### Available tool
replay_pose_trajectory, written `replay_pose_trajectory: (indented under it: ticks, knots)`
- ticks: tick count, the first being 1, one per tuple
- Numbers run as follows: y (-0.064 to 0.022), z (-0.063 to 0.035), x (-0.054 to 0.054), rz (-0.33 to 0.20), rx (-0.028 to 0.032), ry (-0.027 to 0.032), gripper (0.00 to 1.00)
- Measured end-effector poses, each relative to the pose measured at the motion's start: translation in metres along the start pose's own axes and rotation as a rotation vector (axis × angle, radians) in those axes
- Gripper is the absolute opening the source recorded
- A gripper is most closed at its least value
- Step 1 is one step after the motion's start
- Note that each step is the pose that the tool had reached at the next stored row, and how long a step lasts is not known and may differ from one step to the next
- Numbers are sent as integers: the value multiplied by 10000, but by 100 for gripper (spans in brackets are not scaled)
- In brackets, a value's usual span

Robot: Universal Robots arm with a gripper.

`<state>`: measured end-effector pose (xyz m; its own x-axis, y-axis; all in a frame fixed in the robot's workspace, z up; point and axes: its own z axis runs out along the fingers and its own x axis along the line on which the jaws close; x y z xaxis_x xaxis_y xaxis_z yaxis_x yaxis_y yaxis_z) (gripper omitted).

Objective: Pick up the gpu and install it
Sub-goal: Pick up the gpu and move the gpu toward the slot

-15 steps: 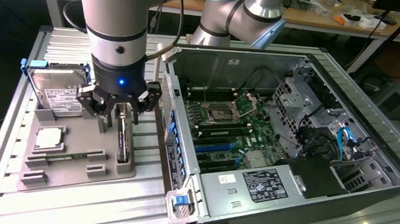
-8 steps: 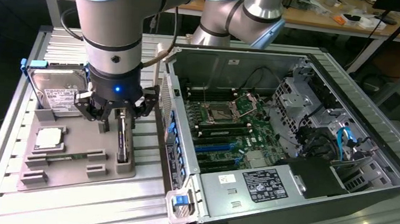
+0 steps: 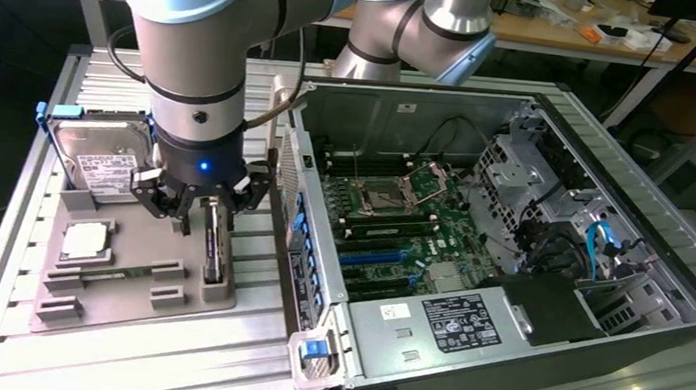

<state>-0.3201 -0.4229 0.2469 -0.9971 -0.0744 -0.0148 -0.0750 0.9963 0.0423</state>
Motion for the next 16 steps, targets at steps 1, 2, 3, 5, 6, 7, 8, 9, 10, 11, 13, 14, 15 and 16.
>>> replay_pose_trajectory:
  ticks: [1, 2, 3, 5, 6, 7, 8, 9, 10, 11, 13, 14, 15, 16]
  knots:
    - [0, 5, 0, 0, 1, -11, 54]
    - [0, 7, 0, -1, 3, -19, 54]
    - [0, 7, 0, -1, 4, -19, 54]
    - [0, 9, 0, -1, 2, -23, 54]
    - [0, 9, 0, -1, 2, -23, 54]
    - [0, 9, 0, -1, 2, -23, 54]
    - [0, 9, 0, -1, 2, -23, 54]
    - [0, 9, 0, -1, 2, -23, 54]
    - [0, 9, 0, -1, 2, -23, 54]
    - [0, 9, 0, -1, 2, -23, 53]
    - [0, 9, 0, -1, 2, -23, 46]
    - [0, 9, 0, -1, 2, -23, 40]
    - [0, 9, 0, -1, 2, -23, 34]
    - [0, 9, 0, 0, 2, -24, 34]
